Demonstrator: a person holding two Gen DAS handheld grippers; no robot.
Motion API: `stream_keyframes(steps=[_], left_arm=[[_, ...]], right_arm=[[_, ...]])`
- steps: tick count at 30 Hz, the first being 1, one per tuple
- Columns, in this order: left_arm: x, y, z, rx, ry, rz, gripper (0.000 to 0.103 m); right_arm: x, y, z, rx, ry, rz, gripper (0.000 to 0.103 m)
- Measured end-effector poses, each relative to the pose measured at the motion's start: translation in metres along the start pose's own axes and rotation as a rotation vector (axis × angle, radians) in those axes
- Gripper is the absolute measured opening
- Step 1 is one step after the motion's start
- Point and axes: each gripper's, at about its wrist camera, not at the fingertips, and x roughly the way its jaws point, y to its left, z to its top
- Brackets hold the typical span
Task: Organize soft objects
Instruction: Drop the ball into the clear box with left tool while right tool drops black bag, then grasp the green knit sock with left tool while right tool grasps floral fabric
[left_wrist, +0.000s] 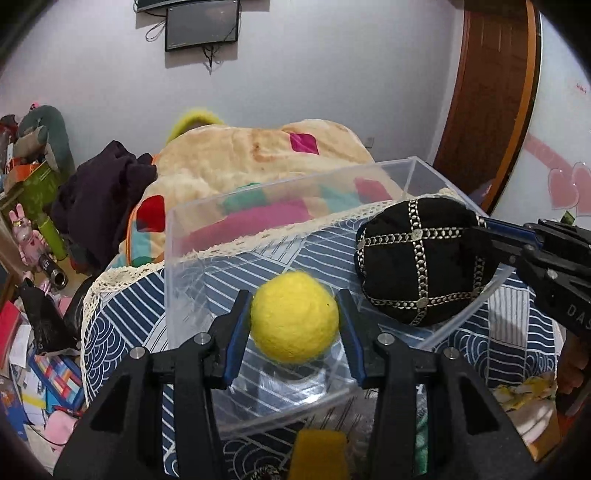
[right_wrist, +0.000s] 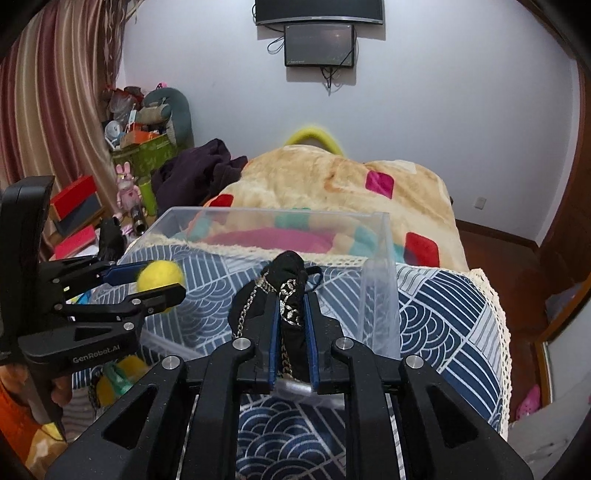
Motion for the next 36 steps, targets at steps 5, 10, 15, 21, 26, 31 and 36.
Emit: stream_keyframes(steps=[5, 10, 15, 21, 26, 31, 36], left_arm=[[-0.023, -0.001, 0.001, -0.011, -0.042, -0.006, 0.056], [-0.058, -0.005, 0.0, -0.007, -0.121, 0.008, 0.072], [-0.094, -0.013, -0.012, -0.014, -0.191, 0.029, 0.098], [-0.113, -0.024, -0.04, 0.002, -0.198, 0.04, 0.101], [-0.109, -0.032, -0.067, -0.003, -0.167, 0.042, 0.101], [-0.096, -0.041, -0.091, 0.004, -0.12, 0.018, 0.101], [-0.082, -0.048, -0.096, 0.0, -0.084, -0.036, 0.083]], right_arm=[[-0.018, 0.001, 0.003, -0.002, -0.041, -0.008, 0.033], [-0.05, 0.004, 0.002, 0.0, -0.131, -0.017, 0.049], [-0.082, 0.009, -0.011, -0.02, -0.203, -0.024, 0.06], [-0.097, 0.007, -0.042, 0.002, -0.192, 0.0, 0.06], [-0.09, 0.011, -0.068, 0.002, -0.128, 0.0, 0.06], [-0.072, 0.007, -0.081, 0.031, -0.054, 0.007, 0.06], [-0.054, -0.004, -0.092, 0.066, 0.006, 0.034, 0.046]])
